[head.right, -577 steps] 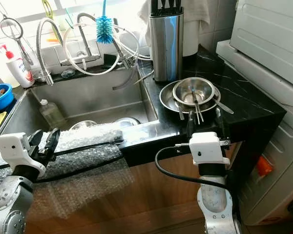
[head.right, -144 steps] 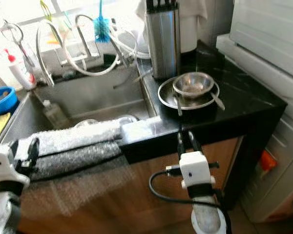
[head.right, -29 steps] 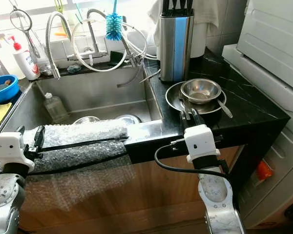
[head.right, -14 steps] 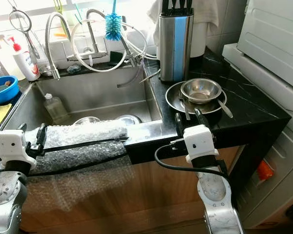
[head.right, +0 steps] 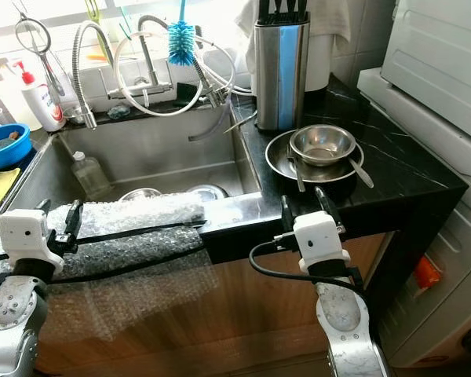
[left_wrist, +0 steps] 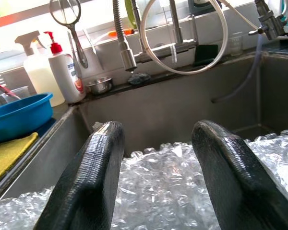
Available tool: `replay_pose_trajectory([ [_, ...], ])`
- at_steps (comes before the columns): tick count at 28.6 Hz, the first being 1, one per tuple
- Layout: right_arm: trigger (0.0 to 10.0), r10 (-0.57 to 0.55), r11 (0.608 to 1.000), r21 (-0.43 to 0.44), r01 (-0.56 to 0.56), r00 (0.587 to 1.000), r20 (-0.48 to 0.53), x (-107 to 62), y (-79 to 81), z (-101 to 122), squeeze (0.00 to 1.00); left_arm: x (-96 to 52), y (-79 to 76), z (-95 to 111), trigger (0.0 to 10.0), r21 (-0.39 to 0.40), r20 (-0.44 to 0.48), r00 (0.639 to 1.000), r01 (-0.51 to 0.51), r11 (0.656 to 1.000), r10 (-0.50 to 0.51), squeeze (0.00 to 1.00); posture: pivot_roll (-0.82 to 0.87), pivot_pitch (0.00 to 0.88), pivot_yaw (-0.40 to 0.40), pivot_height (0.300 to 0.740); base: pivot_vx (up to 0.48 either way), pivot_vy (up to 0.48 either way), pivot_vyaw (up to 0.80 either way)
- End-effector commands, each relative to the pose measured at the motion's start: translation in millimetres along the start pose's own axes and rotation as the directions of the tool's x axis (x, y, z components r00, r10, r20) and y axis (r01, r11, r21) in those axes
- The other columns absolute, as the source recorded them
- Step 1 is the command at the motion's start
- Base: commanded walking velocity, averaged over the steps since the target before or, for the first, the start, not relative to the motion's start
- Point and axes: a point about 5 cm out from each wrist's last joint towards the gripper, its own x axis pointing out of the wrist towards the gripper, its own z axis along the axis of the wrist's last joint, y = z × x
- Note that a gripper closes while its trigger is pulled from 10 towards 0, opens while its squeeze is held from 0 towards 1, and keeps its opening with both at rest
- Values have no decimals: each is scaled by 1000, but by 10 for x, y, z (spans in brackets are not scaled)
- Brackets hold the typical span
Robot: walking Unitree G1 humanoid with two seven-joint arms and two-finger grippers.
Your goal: Kitchen organization
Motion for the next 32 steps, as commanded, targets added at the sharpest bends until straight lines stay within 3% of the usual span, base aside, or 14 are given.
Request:
replay_pose_trajectory([
  [1, 10000, 4, 1000, 12, -4, 1000, 10, 69, -2, 35, 0, 19, -2, 14, 10000, -3, 8, 1000, 3, 1000, -3, 0, -126, 0, 142, 740, 0, 0, 0],
  [10, 10000, 23, 1000, -1, -23, 1000, 9, 222, -63, 4, 0, 17, -30, 9, 10000, -11, 10, 1000, 13, 1000, -12, 0, -116, 0, 141, 740, 0, 0, 0],
  [20, 10000, 44, 999, 10, -44, 999, 8, 265, -32, -23, 0, 9, -42, 13, 10000, -12, 12, 1000, 17, 1000, -17, 0, -108, 0, 141, 740, 0, 0, 0],
  [21, 9216, 48, 999, 13, -48, 999, 9, 268, -28, -21, 0, 10, -45, 15, 10000, -12, 12, 1000, 18, 1000, -18, 0, -109, 0, 142, 740, 0, 0, 0],
  [22, 9216, 49, 999, 14, -49, 999, 10, 269, -27, -20, 0, 10, -45, 15, 10000, -13, 12, 1000, 18, 1000, -18, 0, -109, 0, 142, 740, 0, 0, 0],
  [23, 4588, 49, 999, 14, -49, 999, 10, 272, -27, -19, 0, 10, -46, 15, 10000, -13, 12, 1000, 19, 1000, -19, 0, -109, 0, 142, 740, 0, 0, 0],
  [24, 2392, 49, 999, 15, -49, 999, 12, 276, -28, -17, 0, 10, -46, 14, 10000, -13, 12, 1000, 19, 1000, -19, 0, -109, 0, 142, 740, 0, 0, 0],
  [27, 2118, 49, 999, 15, -49, 999, 13, 279, -29, -16, 0, 10, -47, 14, 10000, -13, 11, 1000, 19, 1000, -19, 0, -108, 0, 142, 740, 0, 0, 0],
  [28, 1451, 50, 999, 16, -51, 999, 13, 282, -28, -18, 0, 10, -48, 13, 10000, -13, 11, 1000, 19, 1000, -19, 0, -108, 0, 142, 740, 0, 0, 0],
  [32, 1451, 52, 998, 18, -52, 999, 13, 284, -28, -20, 0, 10, -49, 12, 10000, -13, 11, 1000, 18, 1000, -18, 0, -107, 0, 141, 740, 0, 0, 0],
])
